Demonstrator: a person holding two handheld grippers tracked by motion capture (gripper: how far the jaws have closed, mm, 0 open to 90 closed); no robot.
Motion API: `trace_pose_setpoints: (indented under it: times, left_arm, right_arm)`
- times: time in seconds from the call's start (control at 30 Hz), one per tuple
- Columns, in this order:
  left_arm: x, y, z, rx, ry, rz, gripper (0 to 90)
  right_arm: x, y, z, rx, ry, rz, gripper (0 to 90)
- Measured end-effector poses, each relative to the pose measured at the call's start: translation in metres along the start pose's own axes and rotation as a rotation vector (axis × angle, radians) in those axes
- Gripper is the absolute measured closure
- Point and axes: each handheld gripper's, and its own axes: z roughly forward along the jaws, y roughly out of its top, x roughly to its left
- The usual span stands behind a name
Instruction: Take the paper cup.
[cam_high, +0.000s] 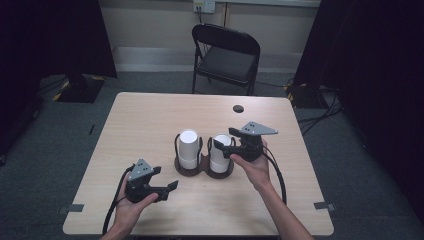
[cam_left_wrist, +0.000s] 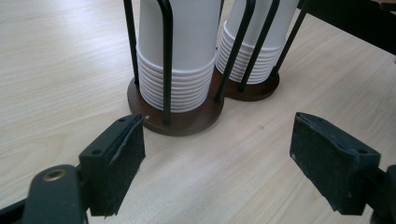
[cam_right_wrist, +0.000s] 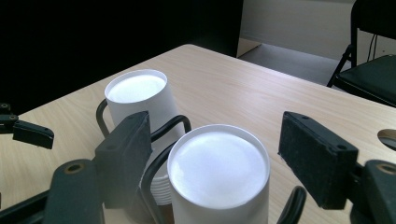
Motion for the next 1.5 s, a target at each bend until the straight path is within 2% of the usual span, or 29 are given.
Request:
trace_pose_setpoints:
  times: [0.47,0.77,0.83,0.93,1.03,1.27,1.33,1.5]
  left_arm:
    - [0.0,-0.001,0.0,-0.001,0.0,0.002,18.0]
    - [0.0,-0.001,0.0,-0.001,0.001,-0.008,18.0]
    - [0.0,-0.001,0.0,-0.004,0.003,-0.001,18.1]
    - [0.0,-0.001,0.0,-0.006,0.004,-0.002,18.1]
    - [0.0,-0.001,0.0,-0.005,0.004,-0.003,18.1]
    - [-0.001,-0.001,0.001,-0.007,0.0,0.001,17.6]
    - [0.0,-0.001,0.002,0.002,-0.008,-0.012,17.8]
    - [-0.001,-0.001,0.003,-0.007,0.006,-0.006,18.0]
  right_arm:
    - [0.001,-0.011,0.014,0.051,-0.008,-0.022,26.1]
    - [0.0,-0.015,0.017,0.066,-0.014,-0.029,26.3]
    - [0.0,-0.016,0.018,0.074,-0.018,-0.044,26.9]
    - [0.0,-0.016,0.019,0.077,-0.006,-0.042,27.1]
    - [0.001,-0.018,0.021,0.092,-0.021,-0.059,28.6]
    - [0.001,-0.018,0.022,0.097,-0.032,-0.063,32.1]
    - [0.0,-0.018,0.022,0.102,-0.034,-0.065,32.5]
    - [0.001,-0.016,0.021,0.095,-0.034,-0.064,32.8]
